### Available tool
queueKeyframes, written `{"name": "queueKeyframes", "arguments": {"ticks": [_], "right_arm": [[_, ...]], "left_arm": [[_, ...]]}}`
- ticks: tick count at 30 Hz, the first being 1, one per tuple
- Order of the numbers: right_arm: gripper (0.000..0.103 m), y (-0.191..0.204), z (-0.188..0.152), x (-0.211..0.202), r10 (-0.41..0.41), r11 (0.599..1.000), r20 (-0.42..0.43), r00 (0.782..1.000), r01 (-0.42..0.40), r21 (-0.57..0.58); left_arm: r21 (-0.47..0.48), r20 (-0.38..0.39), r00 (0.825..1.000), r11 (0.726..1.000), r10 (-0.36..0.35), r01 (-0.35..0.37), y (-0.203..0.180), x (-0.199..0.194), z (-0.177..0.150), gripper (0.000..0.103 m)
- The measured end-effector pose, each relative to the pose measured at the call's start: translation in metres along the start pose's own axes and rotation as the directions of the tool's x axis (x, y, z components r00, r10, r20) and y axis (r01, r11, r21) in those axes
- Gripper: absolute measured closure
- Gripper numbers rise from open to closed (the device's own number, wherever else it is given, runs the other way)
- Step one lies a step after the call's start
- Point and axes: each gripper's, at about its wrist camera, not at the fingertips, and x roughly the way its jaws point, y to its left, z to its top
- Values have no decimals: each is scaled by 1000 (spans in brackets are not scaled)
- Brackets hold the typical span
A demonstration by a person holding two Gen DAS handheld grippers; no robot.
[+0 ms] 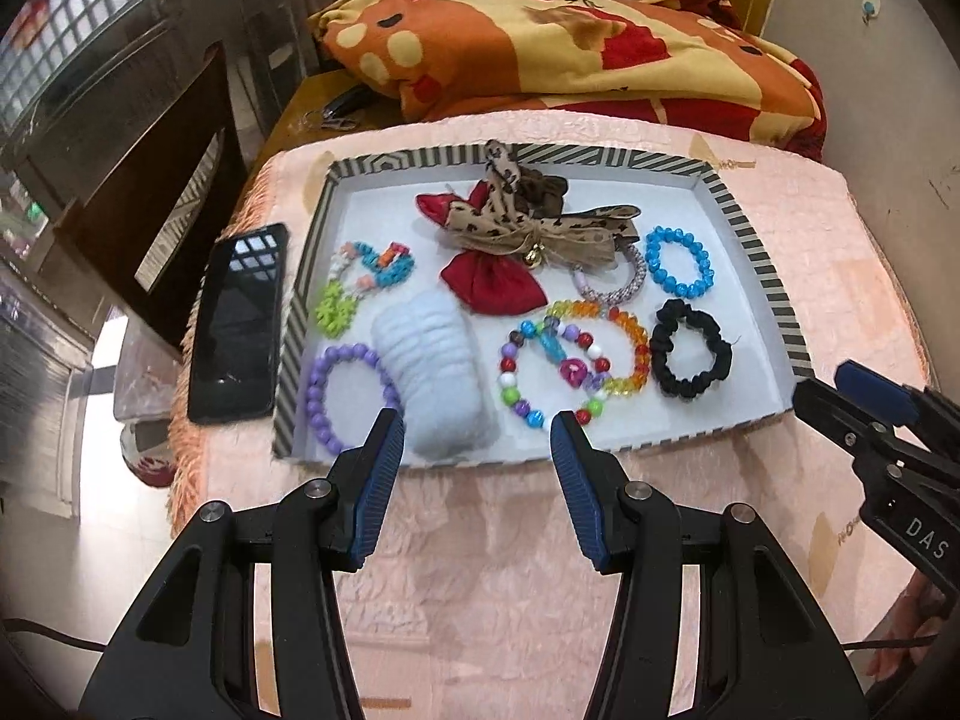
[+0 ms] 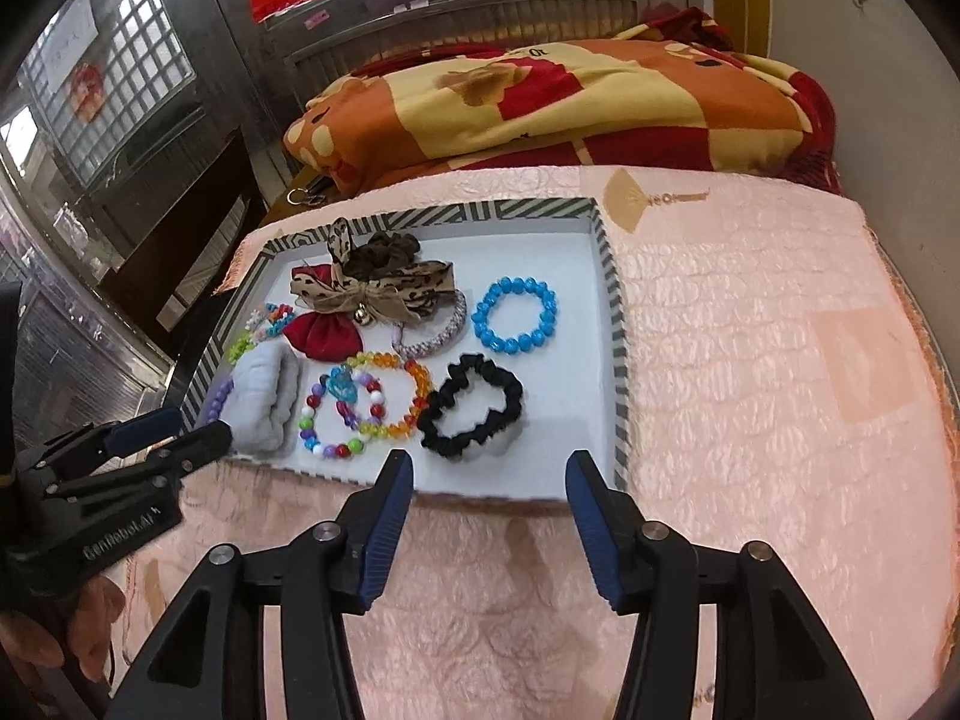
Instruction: Organize jewelry
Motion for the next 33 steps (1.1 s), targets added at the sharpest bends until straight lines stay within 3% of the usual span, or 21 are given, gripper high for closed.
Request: {"name": "queueKeyframes", "arguments": {"ticks": [5,12,14,17,33], "right_arm": [[47,2,-12,-8,-15,1000,-7,1000,15,2],[45,19,-15,-18,2,1000,21,1000,-2,-13],[39,25,-14,-20,8,1000,33,999,-7,-20],[37,34,-12,-25,16,999,49,999,-15,-35],[36,39,-7,-35,21,998,66,998,-18,-53]], "left_arm": [[-49,-21,999,998,-28,27,15,-8,-9,52],[-48,24,999,998,47,-46,31,-29,-24,52],[-49,40,997,997,66,-64,33,-34,-26,52],[-53,58,995,995,82,-79,35,-42,-28,52],[-82,129,986,992,106,-96,27,-66,-25,52]]}}
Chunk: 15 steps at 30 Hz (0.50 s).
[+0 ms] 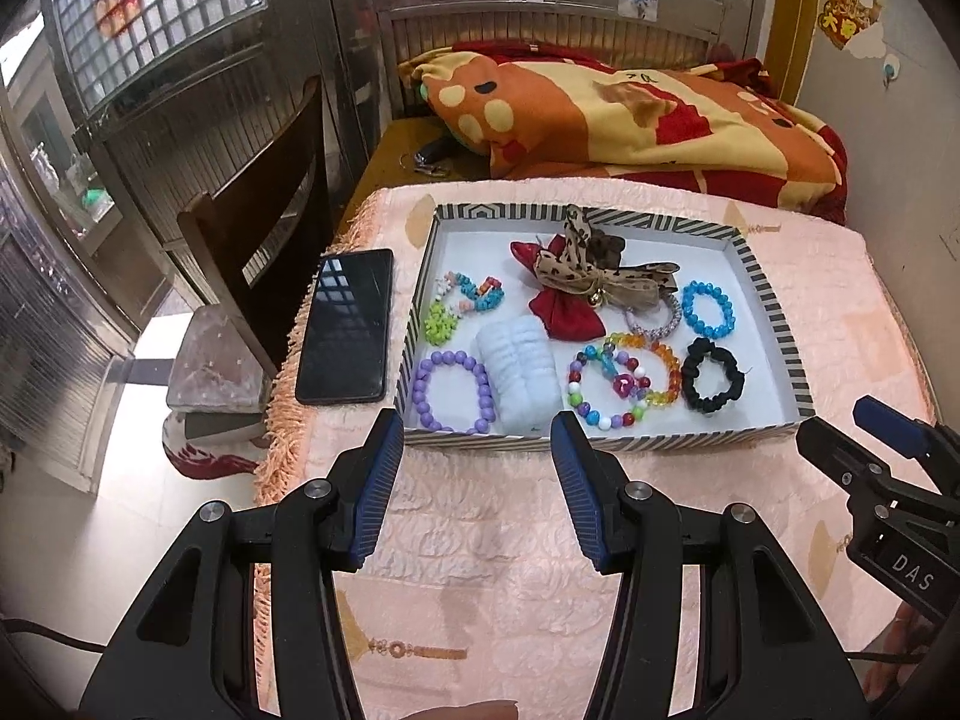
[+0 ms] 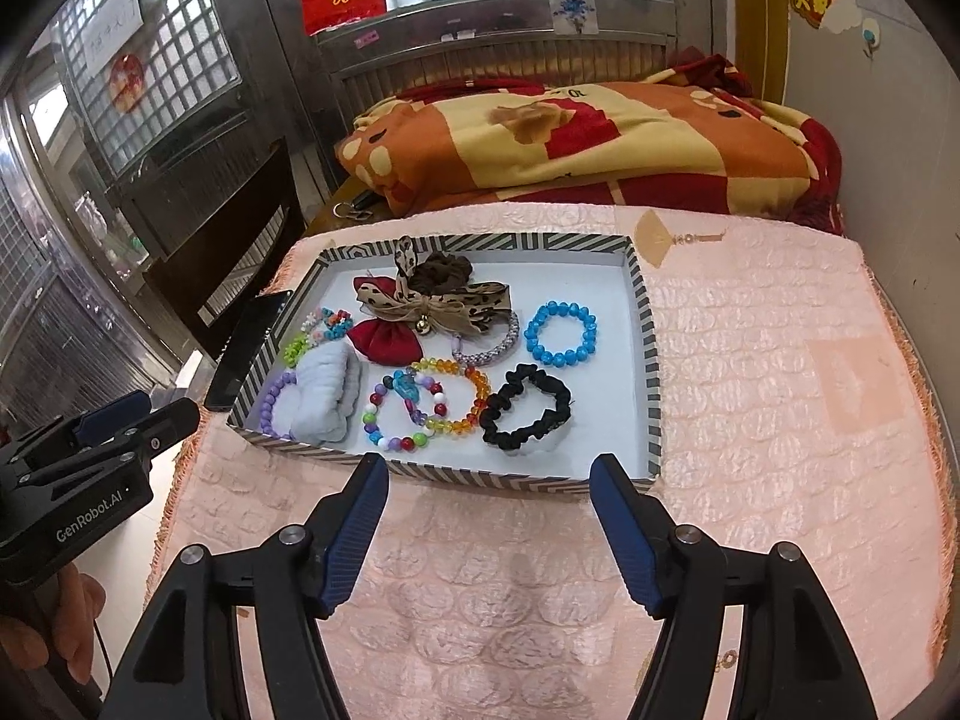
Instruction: Organize jewelry
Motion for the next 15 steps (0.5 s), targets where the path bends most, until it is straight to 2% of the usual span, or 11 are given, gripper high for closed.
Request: {"name": "queueKeyframes", "arguments": {"ticks": [15], "right_arm": [[35,-4,2,2,7,1000,-8,1000,-7,-2]], "left_arm": [[5,11,1000,1000,7,-7,-10,-3,4,52]]}}
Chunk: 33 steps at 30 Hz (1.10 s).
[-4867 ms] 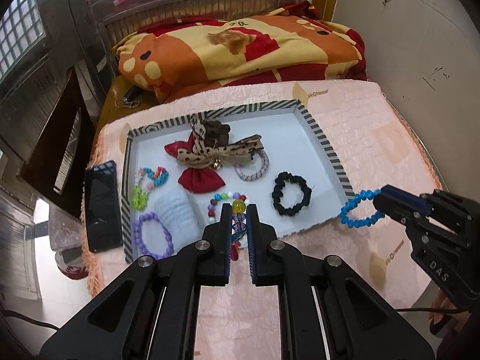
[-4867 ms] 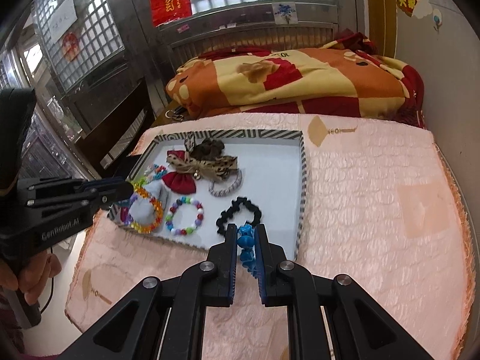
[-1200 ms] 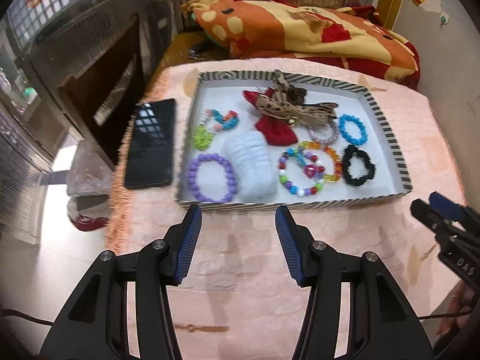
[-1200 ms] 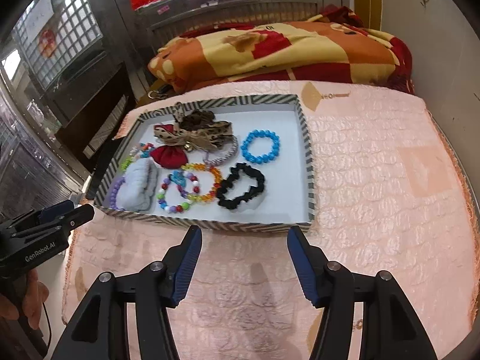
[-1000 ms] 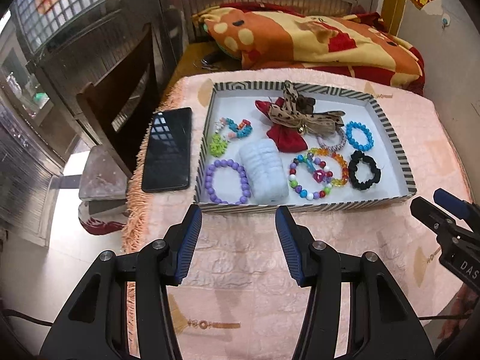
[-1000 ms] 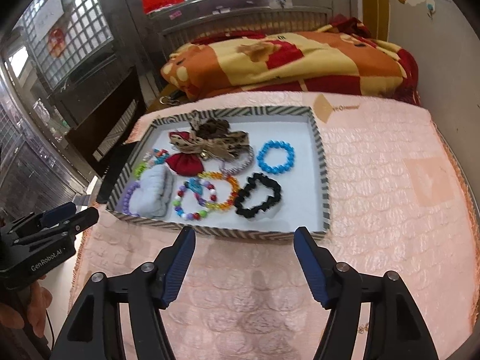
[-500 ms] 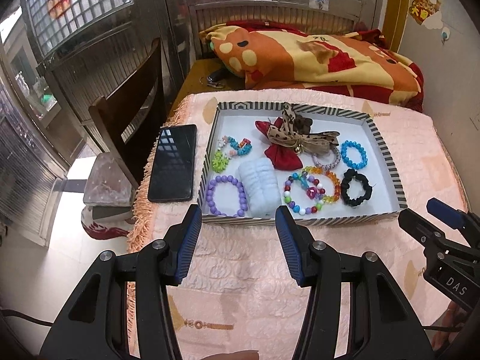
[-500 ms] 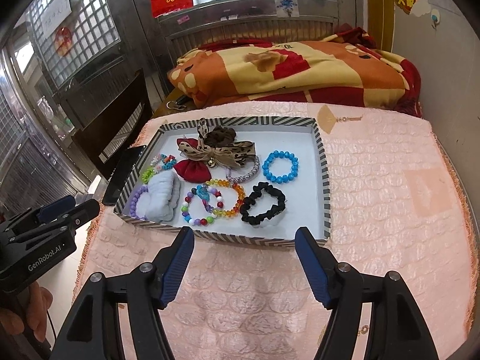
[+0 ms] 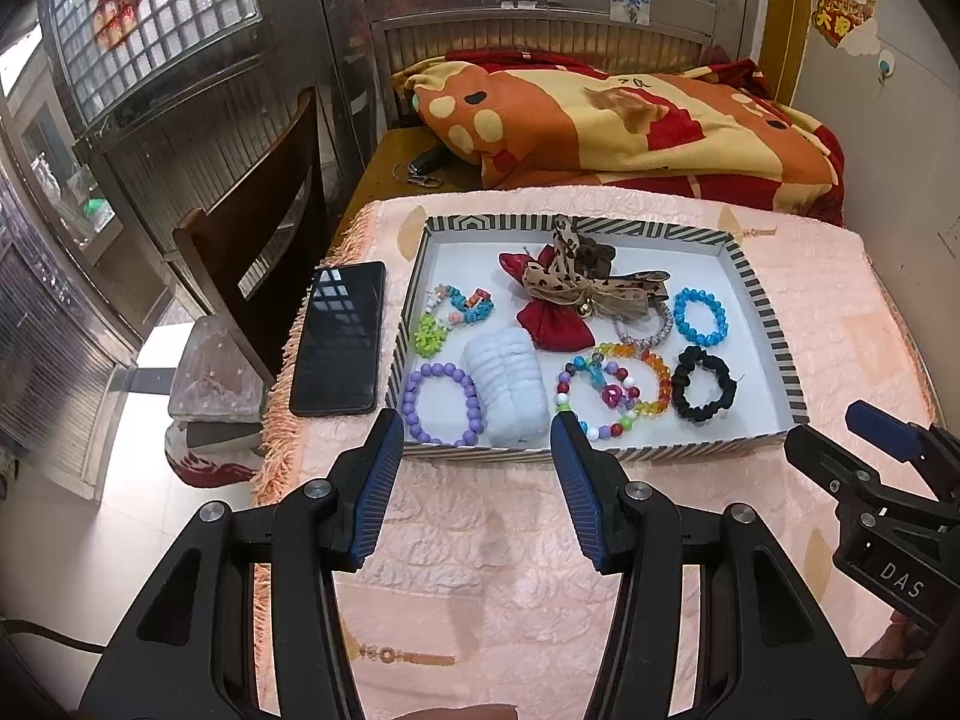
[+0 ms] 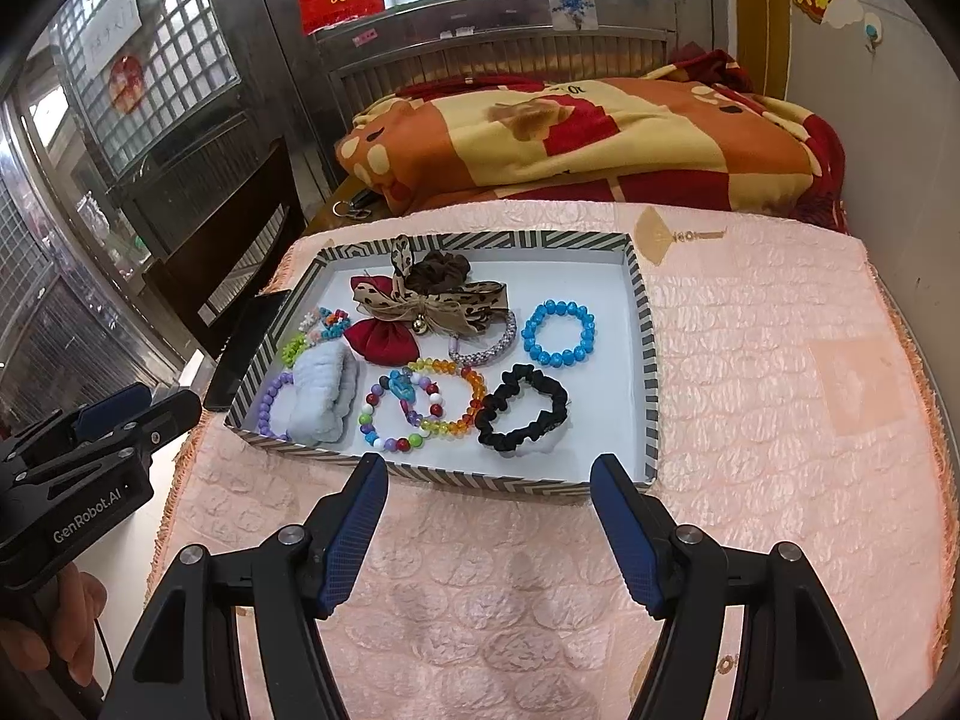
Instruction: Organize jewelry
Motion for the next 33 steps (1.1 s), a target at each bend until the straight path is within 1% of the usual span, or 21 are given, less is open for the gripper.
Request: {"name": "queueKeyframes", "arguments": {"ticks": [21,33], "right_arm": [[35,-1,2,8,2,1000,-14,1000,-2,2],[35,-7,2,14,5,1000,-31,999,-5,10]], "left_arm": [[1,-15,1000,1000,-8,8,-5,8,3,52],[18,-22,1000,1000,-11,11,-11,14,3,52]]}}
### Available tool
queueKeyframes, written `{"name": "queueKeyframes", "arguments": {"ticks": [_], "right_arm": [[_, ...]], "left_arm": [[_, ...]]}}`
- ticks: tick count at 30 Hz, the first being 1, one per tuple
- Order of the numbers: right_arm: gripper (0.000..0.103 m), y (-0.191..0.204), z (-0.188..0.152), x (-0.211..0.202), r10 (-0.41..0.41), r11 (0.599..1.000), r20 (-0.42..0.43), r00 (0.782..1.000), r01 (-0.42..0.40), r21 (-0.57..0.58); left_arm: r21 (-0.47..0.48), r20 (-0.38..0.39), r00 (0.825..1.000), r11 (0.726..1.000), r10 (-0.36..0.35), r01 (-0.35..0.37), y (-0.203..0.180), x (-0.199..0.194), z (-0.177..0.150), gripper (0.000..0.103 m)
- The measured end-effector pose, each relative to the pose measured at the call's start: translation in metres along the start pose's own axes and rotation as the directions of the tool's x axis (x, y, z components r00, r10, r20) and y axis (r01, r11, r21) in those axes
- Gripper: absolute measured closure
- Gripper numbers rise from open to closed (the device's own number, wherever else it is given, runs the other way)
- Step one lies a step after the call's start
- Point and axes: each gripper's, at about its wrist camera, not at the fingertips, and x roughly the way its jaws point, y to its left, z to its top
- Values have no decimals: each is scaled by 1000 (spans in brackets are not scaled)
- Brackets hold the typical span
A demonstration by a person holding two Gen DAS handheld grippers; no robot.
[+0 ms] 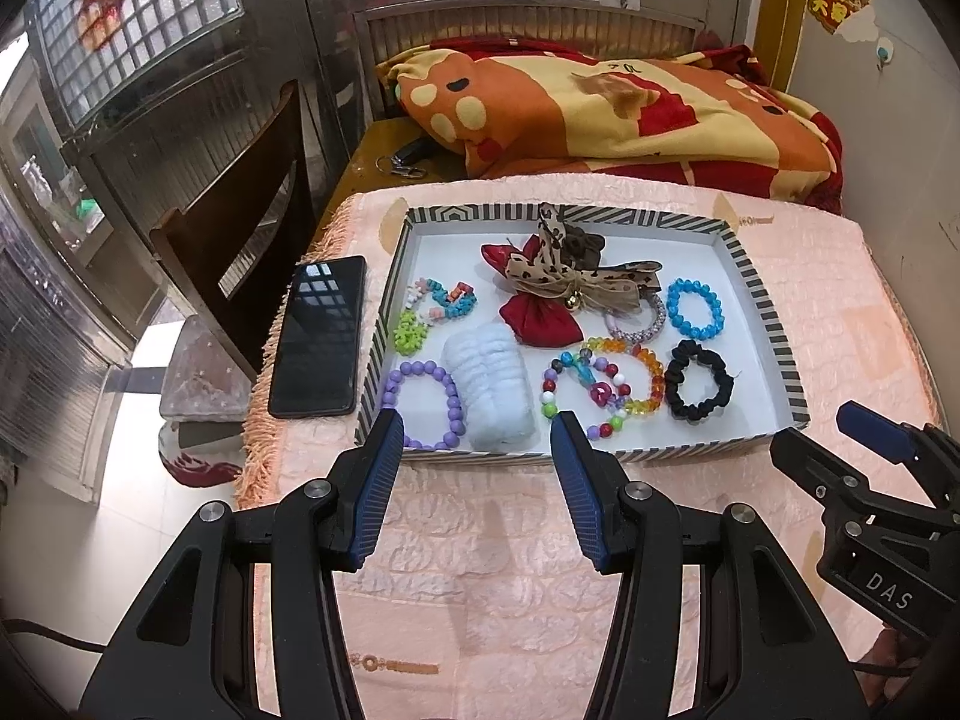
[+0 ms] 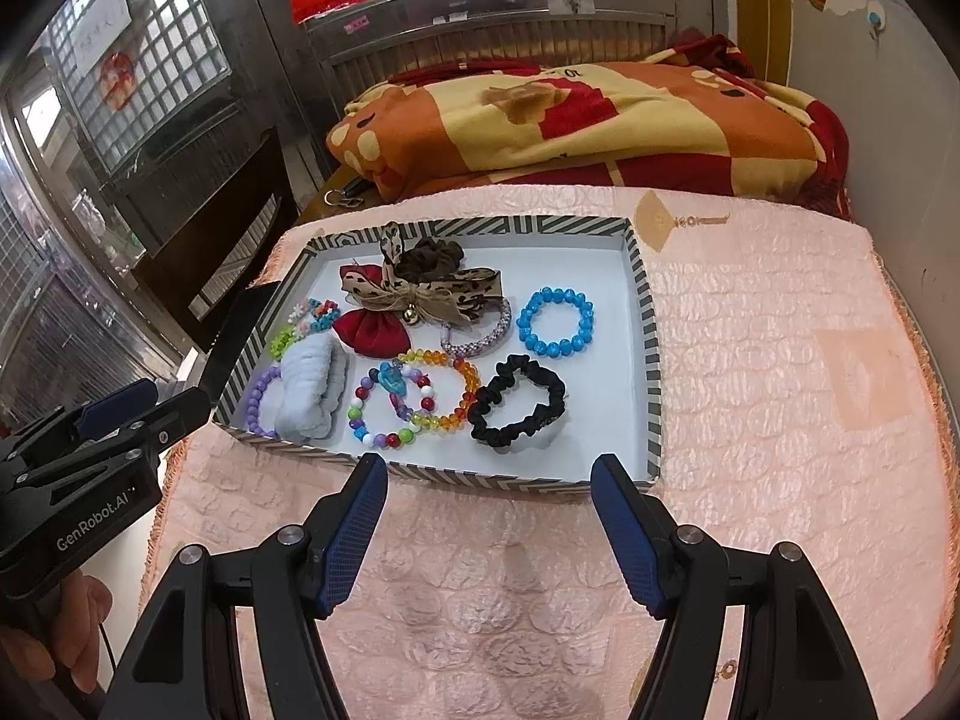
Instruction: Organize jewelry
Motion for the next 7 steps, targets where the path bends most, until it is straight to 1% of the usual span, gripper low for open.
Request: {"name": "queueKeyframes", "arguments": {"ticks": [3,7], "right_arm": [[35,-3,0,1,2,1000,2,1000,-2,1],[35,-15,2,1,-7,1000,5,1000,7,15]], "left_arm": [[10,7,1000,1000,-13,13,-2,2,0,52],[20,9,1000,1000,-10,9,-4,4,0,52]]}}
